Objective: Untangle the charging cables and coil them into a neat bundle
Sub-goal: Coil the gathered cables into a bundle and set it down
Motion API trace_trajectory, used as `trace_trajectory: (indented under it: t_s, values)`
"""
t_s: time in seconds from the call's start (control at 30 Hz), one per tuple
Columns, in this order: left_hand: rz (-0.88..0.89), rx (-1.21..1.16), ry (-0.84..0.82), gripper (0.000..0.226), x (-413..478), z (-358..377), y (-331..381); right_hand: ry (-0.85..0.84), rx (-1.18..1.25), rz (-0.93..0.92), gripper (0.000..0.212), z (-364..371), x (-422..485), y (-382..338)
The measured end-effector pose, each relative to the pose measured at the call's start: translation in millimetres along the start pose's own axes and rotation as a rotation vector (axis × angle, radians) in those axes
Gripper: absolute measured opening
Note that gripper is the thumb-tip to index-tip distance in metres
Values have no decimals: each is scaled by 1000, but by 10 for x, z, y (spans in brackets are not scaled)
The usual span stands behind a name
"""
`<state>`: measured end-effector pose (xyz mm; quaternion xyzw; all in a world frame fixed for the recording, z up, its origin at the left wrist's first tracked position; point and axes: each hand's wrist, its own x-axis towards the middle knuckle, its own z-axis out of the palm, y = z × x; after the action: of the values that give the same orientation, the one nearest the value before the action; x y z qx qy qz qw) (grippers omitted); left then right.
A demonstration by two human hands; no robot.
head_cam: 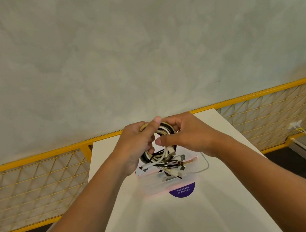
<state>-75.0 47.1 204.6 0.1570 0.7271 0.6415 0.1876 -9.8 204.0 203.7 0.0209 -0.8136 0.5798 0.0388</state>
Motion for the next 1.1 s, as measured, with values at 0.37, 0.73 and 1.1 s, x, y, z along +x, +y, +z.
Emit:
trace_trajectory:
  t_s: [0.37,0.73,1.1]
  values:
    - [-109,156,-82,58,-4,-27,-70,-61,-140,19,19,20,-33,67]
    - [-134,121,-84,42,-91,10,-90,59,-179,82,19,-172,-40,45]
    - [-137,208,-225,40,-144,40,-24,96,-165,0,21,-233,-37,101]
